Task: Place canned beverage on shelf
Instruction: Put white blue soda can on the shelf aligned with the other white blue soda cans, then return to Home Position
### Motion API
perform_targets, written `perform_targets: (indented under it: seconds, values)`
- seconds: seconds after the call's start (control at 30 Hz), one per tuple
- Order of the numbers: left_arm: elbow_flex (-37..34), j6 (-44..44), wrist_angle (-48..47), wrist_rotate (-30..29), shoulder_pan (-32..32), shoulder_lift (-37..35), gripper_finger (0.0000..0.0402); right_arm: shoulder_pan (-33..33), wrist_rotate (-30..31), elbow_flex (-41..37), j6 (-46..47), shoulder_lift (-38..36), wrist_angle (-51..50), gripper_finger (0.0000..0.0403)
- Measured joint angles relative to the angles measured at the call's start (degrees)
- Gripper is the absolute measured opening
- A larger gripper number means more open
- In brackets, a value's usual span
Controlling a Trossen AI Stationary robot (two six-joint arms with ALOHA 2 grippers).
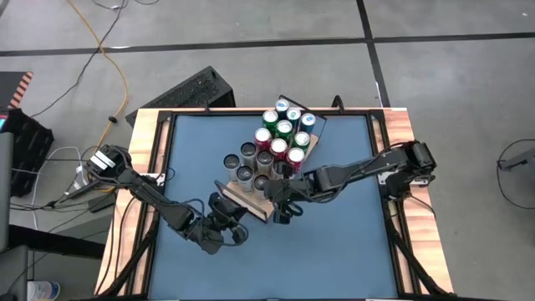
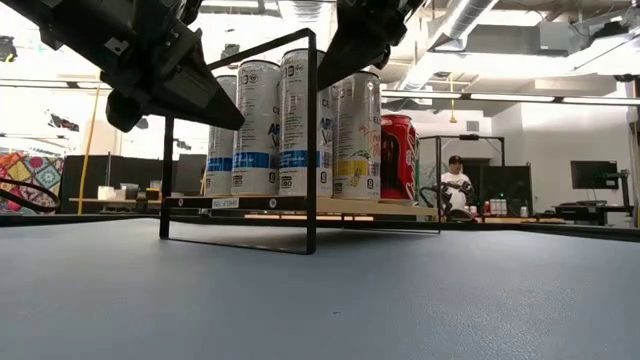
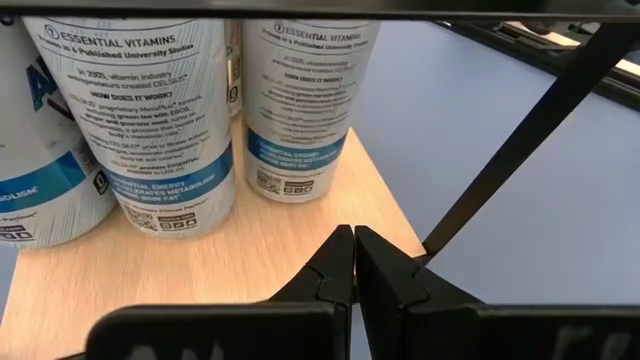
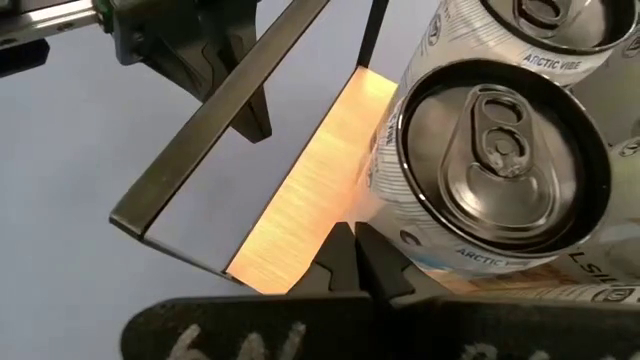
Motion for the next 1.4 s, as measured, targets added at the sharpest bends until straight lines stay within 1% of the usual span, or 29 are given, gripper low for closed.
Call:
perform_targets:
  seconds: [0.27,0.5,0.57,0.67,0.8,0.87,1.03,1.1,1.2,1.3,1.4]
  values:
    - [0.0,-0.1,-0.8,-0.1,0.0,0.0,0.0000,-0.5,-0.5,0.0,-0.5,0.0,0.0,0.0000]
    - [0.0,-1.0,-0.9,-0.8,0.0,-0.1,0.0000,2.6,-0.5,0.8,-0.1,-1.8,-0.8,0.0000]
    - [0.0,-0.9,-0.5,-0.6,0.0,-0.6,0.0000,3.4,-0.5,1.7,-0.1,-2.7,-0.9,0.0000]
    - [0.0,1.1,-0.5,1.1,-0.3,-3.5,0.0000,4.4,-0.3,3.2,-0.1,-4.8,-1.0,0.0000]
    - [0.0,6.0,-1.3,3.5,-1.0,-10.3,0.0000,4.9,-0.1,5.0,-0.4,-9.5,-0.8,0.0000]
    - [0.0,8.9,-1.5,5.7,-1.3,-14.7,0.0000,4.9,-0.1,5.7,-0.5,-11.9,-0.6,0.0000]
    - [0.0,15.0,0.3,11.7,-2.1,-29.0,0.0000,4.3,-0.5,8.3,-0.5,-18.4,-0.2,0.0000]
    - [0.0,16.9,3.4,14.8,-2.6,-35.1,0.0000,4.7,-0.5,9.2,-0.5,-21.3,-0.5,0.0000]
    - [0.0,19.4,10.7,18.5,-3.6,-42.9,0.0000,5.7,-0.6,9.7,-0.7,-25.4,-0.4,0.0000]
    - [0.1,21.7,14.2,21.1,-4.9,-48.9,0.0000,6.1,-0.6,9.6,-5.5,-28.8,-2.3,0.0000]
    - [0.1,22.3,14.1,20.4,-5.5,-53.4,0.0000,5.4,-0.5,9.6,-9.9,-32.0,-8.3,0.0000]
